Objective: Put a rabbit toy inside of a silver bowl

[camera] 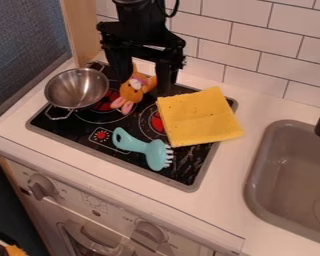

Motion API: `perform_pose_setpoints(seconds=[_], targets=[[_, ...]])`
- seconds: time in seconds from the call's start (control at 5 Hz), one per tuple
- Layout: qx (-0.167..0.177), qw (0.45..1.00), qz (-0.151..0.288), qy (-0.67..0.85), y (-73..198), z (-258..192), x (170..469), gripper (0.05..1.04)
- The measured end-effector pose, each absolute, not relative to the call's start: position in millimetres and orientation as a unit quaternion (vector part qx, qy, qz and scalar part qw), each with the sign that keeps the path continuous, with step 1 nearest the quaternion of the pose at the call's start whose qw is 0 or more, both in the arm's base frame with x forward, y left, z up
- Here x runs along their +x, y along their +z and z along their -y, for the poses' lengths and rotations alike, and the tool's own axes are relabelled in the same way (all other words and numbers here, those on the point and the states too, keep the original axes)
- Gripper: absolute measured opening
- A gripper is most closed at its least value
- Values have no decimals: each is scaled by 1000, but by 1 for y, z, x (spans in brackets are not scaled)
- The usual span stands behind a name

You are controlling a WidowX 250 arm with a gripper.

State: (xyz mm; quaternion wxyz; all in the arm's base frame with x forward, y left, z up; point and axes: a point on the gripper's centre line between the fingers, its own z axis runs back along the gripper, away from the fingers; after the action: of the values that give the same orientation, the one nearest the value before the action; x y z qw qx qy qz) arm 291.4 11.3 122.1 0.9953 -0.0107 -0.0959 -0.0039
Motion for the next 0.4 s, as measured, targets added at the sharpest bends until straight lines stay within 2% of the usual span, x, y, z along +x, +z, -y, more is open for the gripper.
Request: perform_pose_setpoints(seconds=[0.2,0.4], targets=[[-13,997,79,-5,114,-13,291,1000],[-15,996,72,42,119,-64,316,1000]])
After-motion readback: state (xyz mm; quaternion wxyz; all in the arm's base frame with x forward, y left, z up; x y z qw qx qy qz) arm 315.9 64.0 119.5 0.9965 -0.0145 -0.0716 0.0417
